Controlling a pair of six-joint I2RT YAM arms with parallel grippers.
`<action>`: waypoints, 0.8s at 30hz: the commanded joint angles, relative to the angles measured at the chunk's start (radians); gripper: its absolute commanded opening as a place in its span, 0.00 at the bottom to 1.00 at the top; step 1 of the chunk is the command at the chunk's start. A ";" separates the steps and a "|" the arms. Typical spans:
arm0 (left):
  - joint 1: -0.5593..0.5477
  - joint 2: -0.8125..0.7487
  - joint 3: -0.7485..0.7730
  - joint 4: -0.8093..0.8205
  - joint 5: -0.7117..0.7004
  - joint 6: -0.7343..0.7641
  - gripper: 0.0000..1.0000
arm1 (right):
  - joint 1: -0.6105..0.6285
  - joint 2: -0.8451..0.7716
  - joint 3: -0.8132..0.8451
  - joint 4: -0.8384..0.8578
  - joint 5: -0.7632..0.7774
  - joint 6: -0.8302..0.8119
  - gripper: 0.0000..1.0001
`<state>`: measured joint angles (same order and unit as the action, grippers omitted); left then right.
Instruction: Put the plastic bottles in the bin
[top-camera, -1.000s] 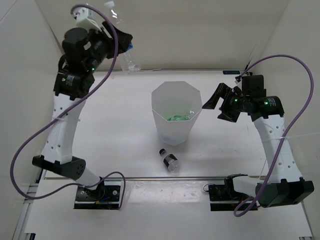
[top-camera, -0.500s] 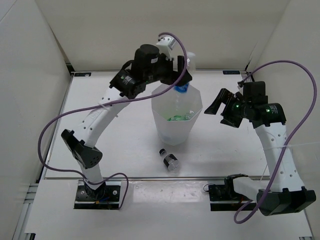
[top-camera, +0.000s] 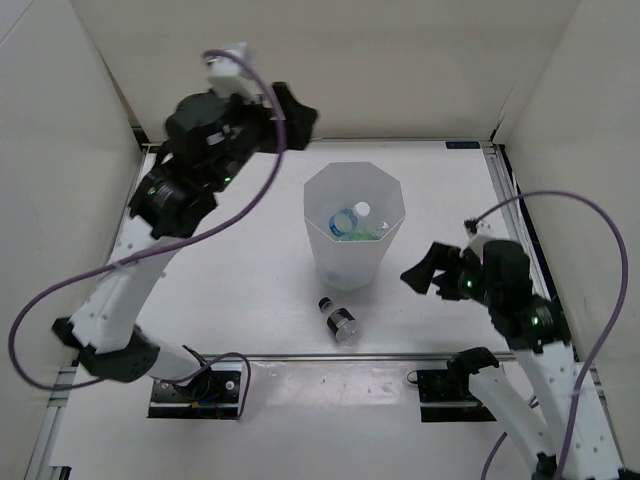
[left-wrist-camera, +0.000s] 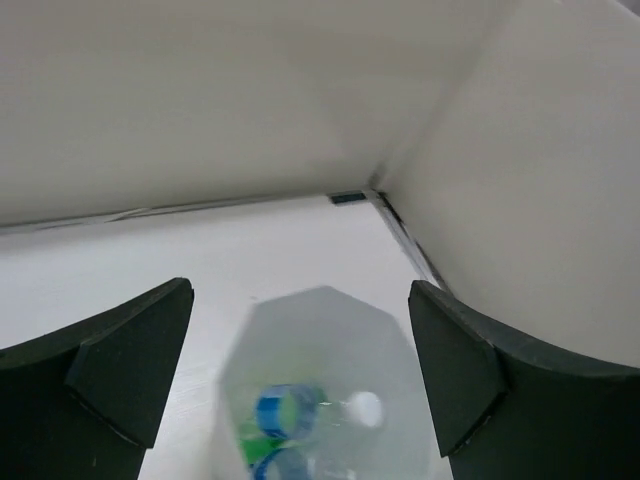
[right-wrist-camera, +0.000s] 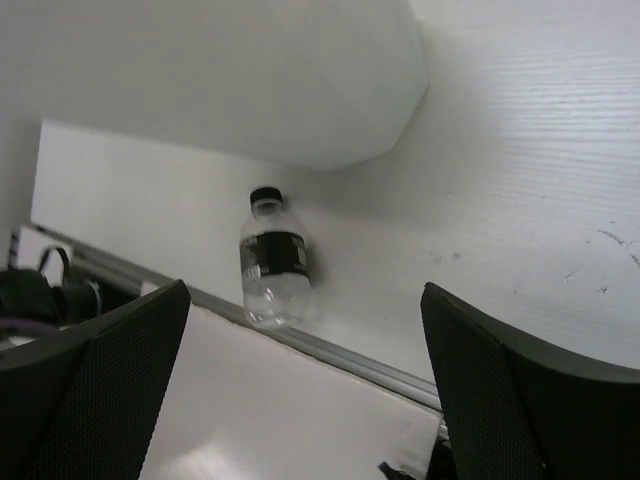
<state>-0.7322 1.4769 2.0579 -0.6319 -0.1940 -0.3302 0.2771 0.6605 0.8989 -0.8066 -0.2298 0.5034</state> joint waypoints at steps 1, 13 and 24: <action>0.103 -0.137 -0.175 -0.038 -0.221 -0.050 1.00 | 0.082 -0.180 -0.202 0.188 0.021 -0.072 1.00; 0.455 -0.337 -0.516 -0.315 -0.059 -0.270 1.00 | 0.468 -0.093 -0.434 0.497 0.199 0.053 0.98; 0.455 -0.441 -0.553 -0.414 -0.030 -0.234 1.00 | 0.932 0.247 -0.394 0.537 0.679 0.239 1.00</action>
<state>-0.2825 1.0870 1.5173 -1.0096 -0.2455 -0.5816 1.1908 0.8848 0.4637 -0.3210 0.2913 0.6674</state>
